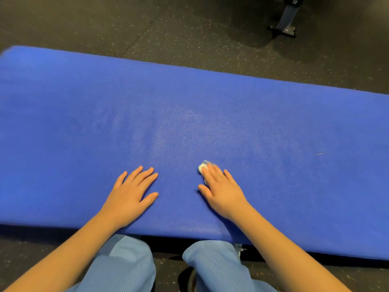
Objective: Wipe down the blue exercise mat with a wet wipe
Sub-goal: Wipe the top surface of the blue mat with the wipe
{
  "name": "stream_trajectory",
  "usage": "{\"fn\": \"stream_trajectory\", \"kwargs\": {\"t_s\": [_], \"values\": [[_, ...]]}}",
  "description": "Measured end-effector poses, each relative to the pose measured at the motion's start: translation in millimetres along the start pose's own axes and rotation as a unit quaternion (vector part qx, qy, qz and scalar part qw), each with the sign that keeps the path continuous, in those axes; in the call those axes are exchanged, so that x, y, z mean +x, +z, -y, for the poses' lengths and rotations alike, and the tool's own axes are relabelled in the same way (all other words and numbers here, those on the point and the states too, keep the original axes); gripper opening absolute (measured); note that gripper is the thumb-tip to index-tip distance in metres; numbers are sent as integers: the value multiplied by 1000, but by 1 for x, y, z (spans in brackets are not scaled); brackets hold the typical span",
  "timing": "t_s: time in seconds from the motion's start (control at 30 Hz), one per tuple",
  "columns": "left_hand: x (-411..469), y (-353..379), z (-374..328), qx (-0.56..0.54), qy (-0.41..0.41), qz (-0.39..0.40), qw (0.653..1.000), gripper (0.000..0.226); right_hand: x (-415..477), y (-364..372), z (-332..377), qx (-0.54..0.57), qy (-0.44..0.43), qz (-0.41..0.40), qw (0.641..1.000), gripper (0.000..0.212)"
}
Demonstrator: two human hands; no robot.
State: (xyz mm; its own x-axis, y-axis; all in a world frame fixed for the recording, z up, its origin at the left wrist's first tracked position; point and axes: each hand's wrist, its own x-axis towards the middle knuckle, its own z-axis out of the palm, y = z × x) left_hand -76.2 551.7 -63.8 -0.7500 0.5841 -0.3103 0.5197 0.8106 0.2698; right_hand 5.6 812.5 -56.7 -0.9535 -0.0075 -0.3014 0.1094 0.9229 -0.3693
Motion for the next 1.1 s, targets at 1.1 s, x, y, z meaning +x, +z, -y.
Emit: {"fn": "stream_trajectory", "kwargs": {"t_s": [1.1], "values": [[54,7,14,13,6,-11,1000,101,70,-3,-32,-43,-49,48,997,82]]}}
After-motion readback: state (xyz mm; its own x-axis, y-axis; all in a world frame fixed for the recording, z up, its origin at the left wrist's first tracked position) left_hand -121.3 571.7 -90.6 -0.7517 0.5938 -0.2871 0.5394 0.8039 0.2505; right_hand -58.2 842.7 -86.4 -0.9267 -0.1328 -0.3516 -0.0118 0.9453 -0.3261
